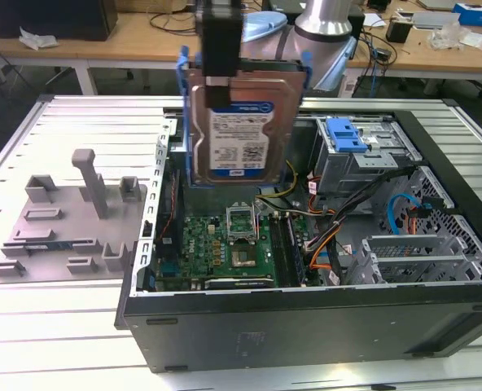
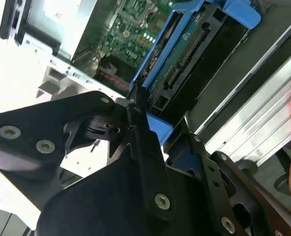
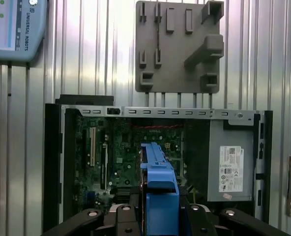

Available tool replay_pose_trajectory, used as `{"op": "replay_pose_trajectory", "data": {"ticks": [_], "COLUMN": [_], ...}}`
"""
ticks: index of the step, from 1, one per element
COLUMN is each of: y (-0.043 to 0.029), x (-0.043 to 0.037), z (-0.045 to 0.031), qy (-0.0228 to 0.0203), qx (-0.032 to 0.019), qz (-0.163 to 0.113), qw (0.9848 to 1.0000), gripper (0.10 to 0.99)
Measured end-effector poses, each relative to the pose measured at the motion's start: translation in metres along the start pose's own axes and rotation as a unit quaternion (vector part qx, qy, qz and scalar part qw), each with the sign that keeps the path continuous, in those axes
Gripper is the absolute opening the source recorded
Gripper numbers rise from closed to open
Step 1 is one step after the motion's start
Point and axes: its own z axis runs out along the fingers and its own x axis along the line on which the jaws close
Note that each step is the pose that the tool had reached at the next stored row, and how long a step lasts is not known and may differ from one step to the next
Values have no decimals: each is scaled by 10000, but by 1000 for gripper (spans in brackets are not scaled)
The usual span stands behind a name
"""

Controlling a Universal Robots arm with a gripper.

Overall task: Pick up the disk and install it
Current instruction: 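Pick up the disk, then insert the disk into the insertion slot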

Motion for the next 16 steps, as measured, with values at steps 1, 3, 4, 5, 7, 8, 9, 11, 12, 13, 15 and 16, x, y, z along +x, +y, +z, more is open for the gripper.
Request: {"op": "replay_pose_trajectory", "data": {"ticks": [1,3,4,5,7,8,9,11,12,13,15,16], "y": [-86,-235,-279,-366,-475,-564,-644,-659,-659,-661,-662,-663], "x": [13,36,43,58,73,84,90,91,91,91,91,91], "z": [-2,-5,-7,-8,-10,-12,-13,-13,-13,-14,-14,-14], "qy": [-6,-17,-19,-26,-33,-40,-44,-44,-44,-44,-43,-44], "qx": [0,1,0,1,1,1,1,1,1,1,1,1], "qz": [0,0,-1,1,0,-1,-1,-1,0,0,0,0], "qw": [10000,10000,10000,10000,10000,10000,10000,10000,10000,10000,10000,10000], "gripper": [369,369,369,369,369,369,369,369,369,369,369,369]}}
